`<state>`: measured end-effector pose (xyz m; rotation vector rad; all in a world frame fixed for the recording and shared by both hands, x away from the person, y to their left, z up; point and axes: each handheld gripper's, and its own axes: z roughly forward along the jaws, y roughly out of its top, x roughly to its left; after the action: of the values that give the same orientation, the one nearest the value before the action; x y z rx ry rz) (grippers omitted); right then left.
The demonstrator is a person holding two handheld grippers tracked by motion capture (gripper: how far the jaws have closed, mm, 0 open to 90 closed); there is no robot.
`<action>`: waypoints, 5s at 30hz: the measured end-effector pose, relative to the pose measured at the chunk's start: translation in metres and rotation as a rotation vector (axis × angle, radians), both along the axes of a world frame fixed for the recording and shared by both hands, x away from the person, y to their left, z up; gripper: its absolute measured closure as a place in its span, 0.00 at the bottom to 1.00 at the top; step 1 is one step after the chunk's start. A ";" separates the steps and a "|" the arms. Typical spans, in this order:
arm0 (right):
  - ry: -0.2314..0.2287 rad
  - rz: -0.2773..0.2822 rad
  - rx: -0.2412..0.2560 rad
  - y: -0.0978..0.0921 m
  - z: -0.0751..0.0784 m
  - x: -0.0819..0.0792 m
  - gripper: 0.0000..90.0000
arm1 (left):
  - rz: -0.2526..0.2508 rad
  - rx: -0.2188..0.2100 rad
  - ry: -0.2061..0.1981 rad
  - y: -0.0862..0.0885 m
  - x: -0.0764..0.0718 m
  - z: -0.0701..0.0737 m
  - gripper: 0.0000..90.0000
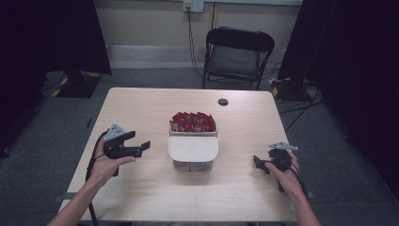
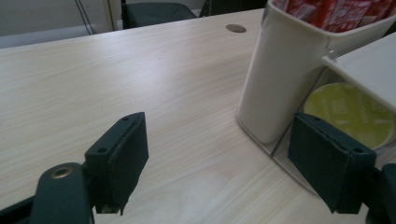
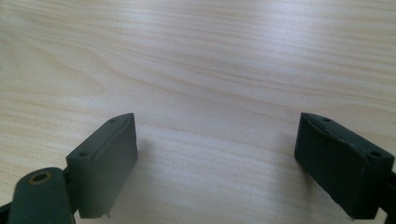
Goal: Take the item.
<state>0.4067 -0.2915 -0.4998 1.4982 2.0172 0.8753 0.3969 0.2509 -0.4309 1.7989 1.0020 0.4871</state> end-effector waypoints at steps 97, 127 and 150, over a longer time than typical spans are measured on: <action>0.000 0.000 0.001 0.000 0.000 0.000 0.14 | -0.232 -0.024 -0.049 -0.087 0.044 0.044 0.97; 0.000 0.002 0.000 0.000 0.000 0.000 0.14 | -0.226 -0.158 0.013 -0.078 0.045 0.052 0.99; 0.000 0.002 0.000 0.000 0.000 0.000 0.14 | -0.253 -0.181 0.008 -0.076 0.042 0.063 0.99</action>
<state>0.4068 -0.2914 -0.4998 1.4959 2.0189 0.8763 0.4393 0.1753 -0.3684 1.7341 0.7827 0.2256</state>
